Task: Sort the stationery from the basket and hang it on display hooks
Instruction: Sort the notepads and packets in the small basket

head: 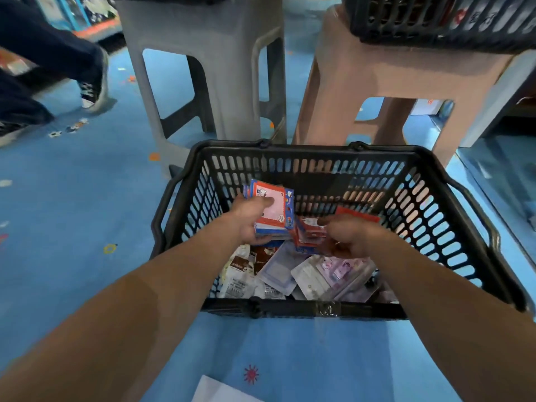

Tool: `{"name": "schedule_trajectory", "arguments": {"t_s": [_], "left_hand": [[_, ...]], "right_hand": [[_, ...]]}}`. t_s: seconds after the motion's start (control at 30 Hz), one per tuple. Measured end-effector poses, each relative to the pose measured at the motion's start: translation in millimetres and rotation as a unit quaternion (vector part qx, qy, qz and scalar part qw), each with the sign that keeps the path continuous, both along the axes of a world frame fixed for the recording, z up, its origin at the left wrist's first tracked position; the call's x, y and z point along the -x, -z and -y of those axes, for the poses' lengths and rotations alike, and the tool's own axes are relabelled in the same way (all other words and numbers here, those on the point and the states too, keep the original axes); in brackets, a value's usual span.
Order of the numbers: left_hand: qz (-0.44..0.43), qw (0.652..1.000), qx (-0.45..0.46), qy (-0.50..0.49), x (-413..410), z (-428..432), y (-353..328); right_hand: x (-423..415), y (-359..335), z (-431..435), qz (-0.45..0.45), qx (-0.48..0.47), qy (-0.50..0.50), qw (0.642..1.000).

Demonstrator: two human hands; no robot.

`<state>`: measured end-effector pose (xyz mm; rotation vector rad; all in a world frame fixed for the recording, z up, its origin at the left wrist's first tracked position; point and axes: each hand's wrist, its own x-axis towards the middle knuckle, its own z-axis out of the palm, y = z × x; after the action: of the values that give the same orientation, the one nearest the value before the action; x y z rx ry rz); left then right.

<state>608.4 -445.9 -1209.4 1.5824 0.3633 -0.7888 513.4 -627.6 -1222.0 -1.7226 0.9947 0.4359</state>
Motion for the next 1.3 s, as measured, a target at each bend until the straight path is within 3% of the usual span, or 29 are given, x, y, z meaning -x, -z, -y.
{"name": "schedule_trajectory", "arguments": {"t_s": [0.17,0.27,0.43,0.63,0.7,0.9,1.1,1.23,1.3], "left_hand": [[0.001,1.000,-0.013,0.005,-2.1,4.3,9.0],[0.002,1.000,-0.018,0.008,-3.2,3.1,10.5],[0.004,1.000,-0.013,0.020,-0.4,-2.3,-1.5],[0.020,1.000,0.008,0.020,4.0,-10.7,-19.9],[0.028,0.999,0.012,0.025,6.4,-13.3,-28.8],[-0.010,0.992,0.101,0.070,9.3,-20.0,-44.7],[0.024,0.996,0.064,0.052,8.5,-21.1,-40.2],[0.032,0.998,0.041,0.023,4.1,-19.9,-27.5],[0.024,0.999,0.029,0.019,1.9,-18.2,-20.9]], "right_hand": [[-3.7,-4.9,-3.0,0.029,-0.059,0.042,0.997],[-3.1,-15.2,-3.1,0.088,-0.063,0.118,0.987],[0.8,-28.3,9.5,0.175,0.168,0.172,0.955],[9.3,-50.7,2.3,0.334,-0.015,0.164,0.928],[9.7,-60.9,-8.6,0.357,-0.030,0.128,0.925],[-0.9,-63.0,-37.7,0.330,0.090,0.030,0.939],[-2.6,-57.4,-40.4,0.320,0.091,-0.073,0.940],[-1.9,-43.8,-24.1,0.171,0.271,-0.125,0.939],[0.1,-35.5,-15.7,0.071,0.288,-0.168,0.940]]}}
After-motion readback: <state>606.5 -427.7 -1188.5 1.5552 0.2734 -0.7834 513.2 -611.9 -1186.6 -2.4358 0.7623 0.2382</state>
